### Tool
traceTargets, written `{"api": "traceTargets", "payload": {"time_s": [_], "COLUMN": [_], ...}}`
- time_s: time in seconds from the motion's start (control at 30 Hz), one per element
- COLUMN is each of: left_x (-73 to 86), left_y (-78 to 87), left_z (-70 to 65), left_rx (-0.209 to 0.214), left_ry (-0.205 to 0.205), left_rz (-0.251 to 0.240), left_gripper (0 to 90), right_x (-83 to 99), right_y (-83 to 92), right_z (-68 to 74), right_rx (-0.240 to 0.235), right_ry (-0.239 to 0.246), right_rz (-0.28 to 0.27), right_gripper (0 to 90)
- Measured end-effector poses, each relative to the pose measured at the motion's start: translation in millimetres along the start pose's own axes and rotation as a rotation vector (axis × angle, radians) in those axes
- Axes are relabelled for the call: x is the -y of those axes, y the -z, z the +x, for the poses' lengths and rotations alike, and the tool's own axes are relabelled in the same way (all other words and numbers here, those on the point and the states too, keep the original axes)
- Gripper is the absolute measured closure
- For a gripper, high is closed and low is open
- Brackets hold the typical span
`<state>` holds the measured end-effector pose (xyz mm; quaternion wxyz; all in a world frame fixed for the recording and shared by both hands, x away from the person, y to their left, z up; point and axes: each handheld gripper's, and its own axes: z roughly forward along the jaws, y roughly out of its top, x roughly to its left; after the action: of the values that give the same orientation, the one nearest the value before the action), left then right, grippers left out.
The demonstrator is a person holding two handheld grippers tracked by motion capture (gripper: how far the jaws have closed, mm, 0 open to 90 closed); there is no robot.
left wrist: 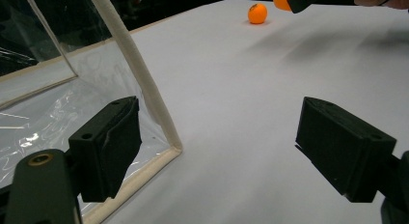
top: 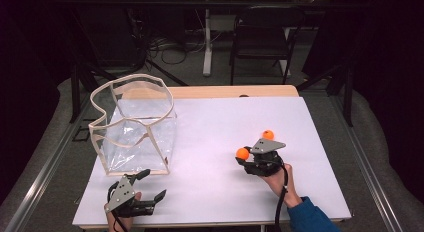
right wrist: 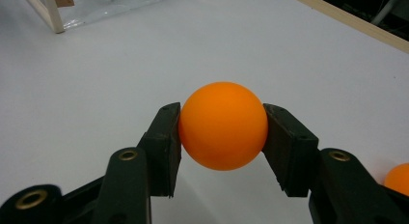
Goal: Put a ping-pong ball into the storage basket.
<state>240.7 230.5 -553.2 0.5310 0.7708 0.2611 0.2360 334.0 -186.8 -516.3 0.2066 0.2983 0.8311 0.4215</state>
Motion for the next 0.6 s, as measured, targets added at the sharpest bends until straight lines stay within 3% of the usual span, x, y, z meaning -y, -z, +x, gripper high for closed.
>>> {"api": "traceTargets", "payload": {"time_s": [0.6], "left_x": [0.1], "left_y": [-0.5], "left_z": [0.1], "left_rx": [0.002], "left_ry": [0.0], "left_rz": [0.001], "left_gripper": [15.8], "right_x": [-5.5], "right_y": [-9.3], "right_z": [4.2], "right_rx": [-0.02], "right_ry": [0.012], "right_rz": [0.002], "right_gripper": [50.6]}}
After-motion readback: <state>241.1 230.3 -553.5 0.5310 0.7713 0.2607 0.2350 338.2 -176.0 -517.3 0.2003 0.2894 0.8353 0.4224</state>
